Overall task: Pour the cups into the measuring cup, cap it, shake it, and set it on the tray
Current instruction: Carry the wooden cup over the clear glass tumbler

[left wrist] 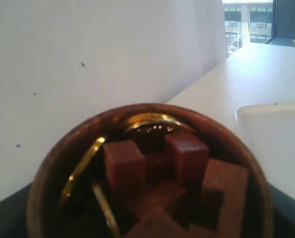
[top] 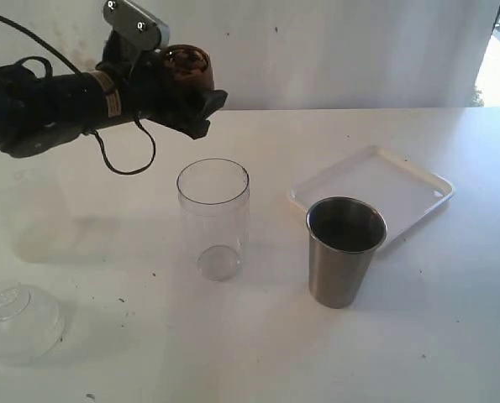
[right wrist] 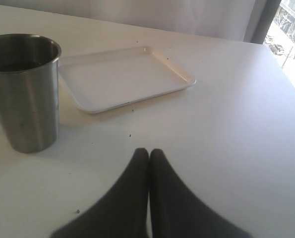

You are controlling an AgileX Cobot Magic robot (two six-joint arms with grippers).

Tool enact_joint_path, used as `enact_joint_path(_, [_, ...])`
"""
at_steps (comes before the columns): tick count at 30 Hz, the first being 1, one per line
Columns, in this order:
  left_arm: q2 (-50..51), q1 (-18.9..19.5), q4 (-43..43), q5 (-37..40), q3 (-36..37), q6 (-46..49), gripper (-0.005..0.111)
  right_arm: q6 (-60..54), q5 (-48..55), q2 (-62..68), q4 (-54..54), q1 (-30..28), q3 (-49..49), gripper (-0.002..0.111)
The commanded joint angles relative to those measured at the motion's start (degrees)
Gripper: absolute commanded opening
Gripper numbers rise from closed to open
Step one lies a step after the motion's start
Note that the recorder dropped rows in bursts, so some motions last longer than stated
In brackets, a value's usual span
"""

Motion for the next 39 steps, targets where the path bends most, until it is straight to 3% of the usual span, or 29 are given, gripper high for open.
enact_joint_path(1, [1.7,0.1,-0.1,-1.0,-0.2,0.8,0.000,0.3,-0.5,-0.3,-0.3,-0.3,0.3,0.000])
enact_joint_path(17, [0.9,0.4,0.3,-1.5,-0.2,14.7,0.000,0.3,-0.5,-0.3,-0.3,-0.3,0.3,0.000])
enact_joint_path(30, [-0.4,0.4,0.3,-0.3,-0.2,14.6,0.000,0.3,-0.5,-0.3,-0.3,-0.3,0.3,0.000])
enact_joint_path(35, [-0.5,0.4,-0.7,-0.8,-0.2,10.2,0.000,0.3,-0.5,-0.3,-0.3,-0.3,0.3,0.000])
enact_joint_path(39, [-0.5,0.4,0.0,-2.6,-0.2,14.5,0.000,0.3,-0.5,-0.3,-0.3,-0.3,0.3,0.000])
